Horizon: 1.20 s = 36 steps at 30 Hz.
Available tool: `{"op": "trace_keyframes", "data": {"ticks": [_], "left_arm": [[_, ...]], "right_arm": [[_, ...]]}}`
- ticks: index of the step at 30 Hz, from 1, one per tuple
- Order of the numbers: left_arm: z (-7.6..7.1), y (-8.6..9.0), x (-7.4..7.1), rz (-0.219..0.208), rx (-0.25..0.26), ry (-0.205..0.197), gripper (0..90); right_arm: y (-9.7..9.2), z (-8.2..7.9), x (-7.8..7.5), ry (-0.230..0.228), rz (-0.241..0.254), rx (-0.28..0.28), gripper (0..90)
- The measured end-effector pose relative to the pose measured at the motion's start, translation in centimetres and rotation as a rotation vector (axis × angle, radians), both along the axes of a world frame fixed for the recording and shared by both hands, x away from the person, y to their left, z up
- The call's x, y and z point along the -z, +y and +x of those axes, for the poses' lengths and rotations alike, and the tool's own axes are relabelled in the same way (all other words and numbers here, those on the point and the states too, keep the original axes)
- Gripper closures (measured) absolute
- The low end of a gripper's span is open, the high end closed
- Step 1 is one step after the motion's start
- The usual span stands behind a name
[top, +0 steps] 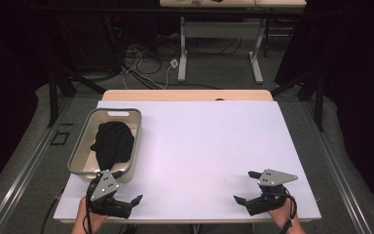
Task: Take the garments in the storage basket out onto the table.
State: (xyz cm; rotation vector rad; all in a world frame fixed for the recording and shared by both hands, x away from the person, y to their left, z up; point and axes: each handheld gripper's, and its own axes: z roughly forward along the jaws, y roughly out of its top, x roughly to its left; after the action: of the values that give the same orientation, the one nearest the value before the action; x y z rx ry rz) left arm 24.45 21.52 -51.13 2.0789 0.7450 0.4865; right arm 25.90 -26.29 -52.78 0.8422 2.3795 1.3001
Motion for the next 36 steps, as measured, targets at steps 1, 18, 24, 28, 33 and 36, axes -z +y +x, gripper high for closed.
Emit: {"op": "trace_keyframes", "data": {"ticks": [1, 18, 24, 28, 33, 36], "left_arm": [[0.0, 0.0, 0.0, 0.000, 0.000, 0.000, 0.5], [0.1, 1.4, -2.3, 0.028, -0.074, -0.004, 0.9], [1.4, 1.7, -3.0, 0.045, -0.107, 0.008, 0.9], [3.1, 2.4, -3.6, 0.054, -0.151, 0.027, 0.9], [4.4, 2.9, -4.1, 0.049, -0.182, 0.036, 1.0], [5.4, 3.2, -4.2, 0.049, -0.197, 0.045, 1.0]], "right_arm": [[0.0, 0.0, 0.0, 0.000, 0.000, 0.000, 2.5], [0.4, 0.0, 0.1, 0.024, -0.039, 0.007, 2.6], [0.5, 0.1, 0.3, 0.040, -0.046, 0.008, 2.6], [0.7, 0.2, 0.4, 0.040, -0.050, 0.016, 2.6], [0.6, 0.2, 0.4, 0.043, -0.053, 0.020, 2.6], [0.5, 0.3, 0.6, 0.045, -0.050, 0.017, 2.6]]}}
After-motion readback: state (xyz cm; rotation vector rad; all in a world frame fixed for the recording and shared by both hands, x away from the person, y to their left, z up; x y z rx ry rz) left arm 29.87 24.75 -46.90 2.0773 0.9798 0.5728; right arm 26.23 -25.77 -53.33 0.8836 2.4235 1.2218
